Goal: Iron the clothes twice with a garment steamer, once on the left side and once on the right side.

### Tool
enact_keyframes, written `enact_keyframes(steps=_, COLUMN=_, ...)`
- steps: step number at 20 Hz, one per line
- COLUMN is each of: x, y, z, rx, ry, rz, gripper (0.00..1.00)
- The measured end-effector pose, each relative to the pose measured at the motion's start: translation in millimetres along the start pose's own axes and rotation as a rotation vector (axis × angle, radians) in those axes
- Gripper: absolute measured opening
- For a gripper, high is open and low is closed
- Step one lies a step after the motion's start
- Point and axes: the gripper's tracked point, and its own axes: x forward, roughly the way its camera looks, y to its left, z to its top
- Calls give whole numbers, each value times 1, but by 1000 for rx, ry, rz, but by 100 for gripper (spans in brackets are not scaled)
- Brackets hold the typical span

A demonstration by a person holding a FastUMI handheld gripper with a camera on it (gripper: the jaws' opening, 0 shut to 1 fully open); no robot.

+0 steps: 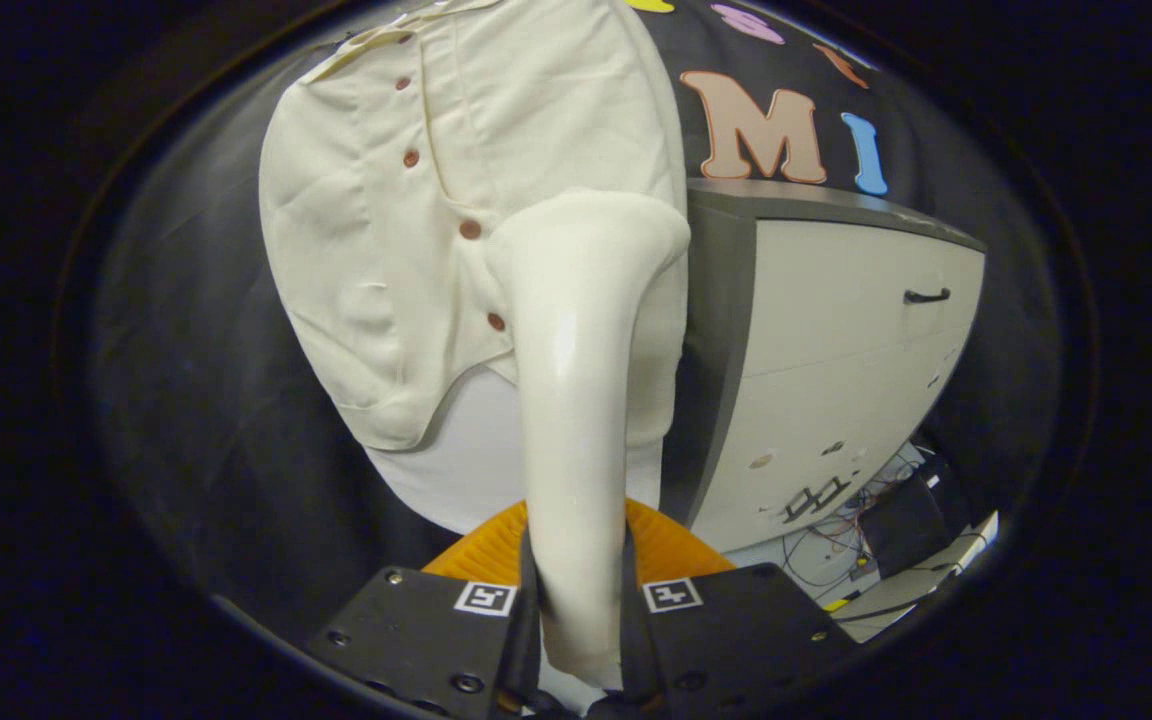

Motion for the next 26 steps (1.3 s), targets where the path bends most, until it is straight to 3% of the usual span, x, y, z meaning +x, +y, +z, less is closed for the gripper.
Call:
enact_keyframes(steps=3, x=-28, y=7, z=-15, rx=40, ry=1, rz=2, gripper=32)
enact_keyframes(steps=6, x=-72, y=18, z=-1, rx=33, ry=-63, rz=14, gripper=32)
enact_keyframes(steps=12, x=-195, y=37, z=83, rx=-47, ry=-322, rz=46, gripper=32)
enact_keyframes(steps=15, x=-242, y=42, z=112, rx=-27, ry=-421, rz=76, gripper=31)
enact_keyframes(steps=20, x=-291, y=36, z=134, rx=5, ry=-495, rz=110, gripper=31)
enact_keyframes(steps=26, x=-310, y=15, z=126, rx=-11, ry=-499, rz=87, gripper=31)
